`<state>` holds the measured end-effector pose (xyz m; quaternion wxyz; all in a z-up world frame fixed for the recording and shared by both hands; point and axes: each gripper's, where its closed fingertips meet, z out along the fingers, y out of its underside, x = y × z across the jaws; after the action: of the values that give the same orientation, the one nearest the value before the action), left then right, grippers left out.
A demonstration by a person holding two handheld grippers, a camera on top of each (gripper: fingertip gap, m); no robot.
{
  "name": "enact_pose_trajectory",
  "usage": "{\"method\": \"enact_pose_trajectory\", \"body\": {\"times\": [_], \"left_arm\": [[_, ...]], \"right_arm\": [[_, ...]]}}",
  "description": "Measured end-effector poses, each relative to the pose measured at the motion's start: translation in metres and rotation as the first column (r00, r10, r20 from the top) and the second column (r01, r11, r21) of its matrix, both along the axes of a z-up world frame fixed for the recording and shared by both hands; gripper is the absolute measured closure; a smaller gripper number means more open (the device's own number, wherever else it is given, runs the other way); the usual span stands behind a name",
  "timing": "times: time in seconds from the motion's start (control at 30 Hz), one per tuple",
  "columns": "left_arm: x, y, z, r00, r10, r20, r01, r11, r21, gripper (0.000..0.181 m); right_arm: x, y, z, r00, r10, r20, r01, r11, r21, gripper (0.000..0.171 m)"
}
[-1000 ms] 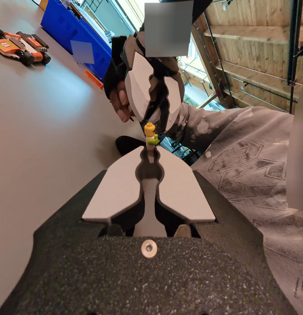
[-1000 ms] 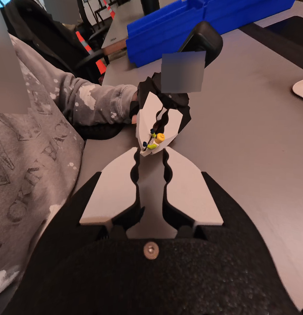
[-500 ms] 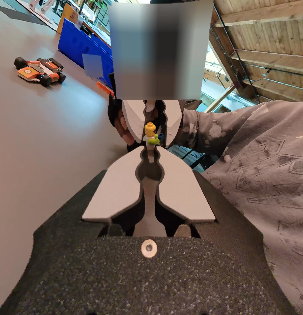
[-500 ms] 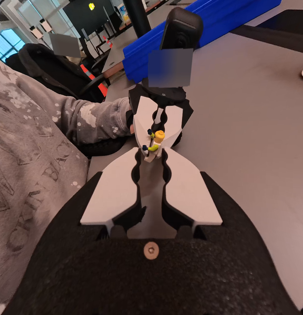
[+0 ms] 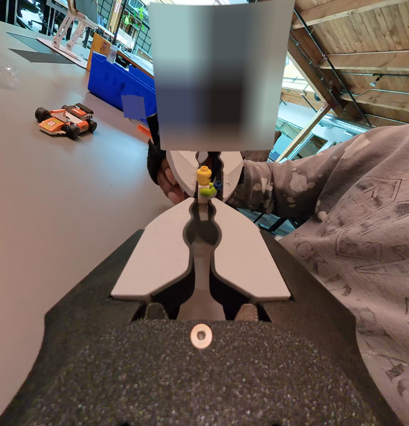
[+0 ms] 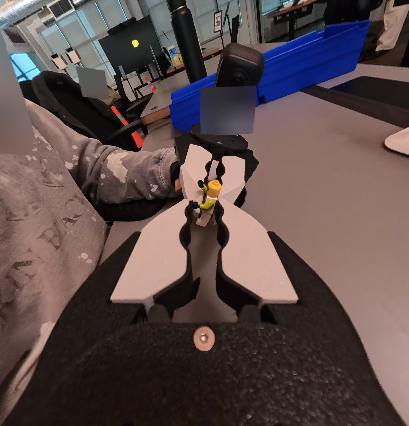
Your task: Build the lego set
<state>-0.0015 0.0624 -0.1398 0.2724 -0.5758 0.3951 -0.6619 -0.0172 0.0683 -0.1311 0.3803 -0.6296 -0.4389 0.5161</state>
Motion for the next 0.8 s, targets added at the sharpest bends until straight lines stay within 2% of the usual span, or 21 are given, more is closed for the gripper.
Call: {"method": "enact_pose_trajectory", "body": {"times": [0.23, 0.37, 0.5, 0.6, 0.67, 0.73, 0.8], "left_arm": [[-0.005, 0.011, 0.006, 0.998, 0.058, 0.032, -0.059, 0.998, 0.027, 0.168], [-0.011, 0.021, 0.01, 0.994, 0.11, 0.025, -0.111, 0.993, 0.048, 0.162], [-0.036, 0.048, 0.026, 0.962, 0.267, -0.06, -0.254, 0.953, 0.166, 0.162], [-0.096, 0.081, 0.051, 0.846, 0.514, -0.142, -0.438, 0.822, 0.363, 0.164], [-0.152, 0.101, 0.058, 0.715, 0.67, -0.202, -0.543, 0.713, 0.442, 0.167], [-0.213, 0.113, 0.042, 0.553, 0.769, -0.321, -0.596, 0.634, 0.493, 0.167], [-0.269, 0.113, 0.005, 0.39, 0.774, -0.5, -0.606, 0.624, 0.493, 0.163]], "right_arm": [[0.006, 0.012, 0.004, 0.992, -0.04, -0.121, 0.044, 0.999, 0.03, 0.154], [0.012, 0.019, 0.001, 0.99, -0.09, -0.11, 0.096, 0.994, 0.059, 0.154], [0.018, 0.022, -0.001, 0.983, -0.132, -0.13, 0.139, 0.989, 0.044, 0.153], [0.02, 0.025, 0.0, 0.98, -0.152, -0.128, 0.16, 0.986, 0.051, 0.153], [0.021, 0.026, 0.0, 0.979, -0.157, -0.131, 0.164, 0.986, 0.042, 0.153], [0.02, 0.024, -0.001, 0.981, -0.153, -0.123, 0.16, 0.986, 0.047, 0.153], [0.019, 0.022, -0.002, 0.983, -0.146, -0.111, 0.153, 0.986, 0.058, 0.153]]}}
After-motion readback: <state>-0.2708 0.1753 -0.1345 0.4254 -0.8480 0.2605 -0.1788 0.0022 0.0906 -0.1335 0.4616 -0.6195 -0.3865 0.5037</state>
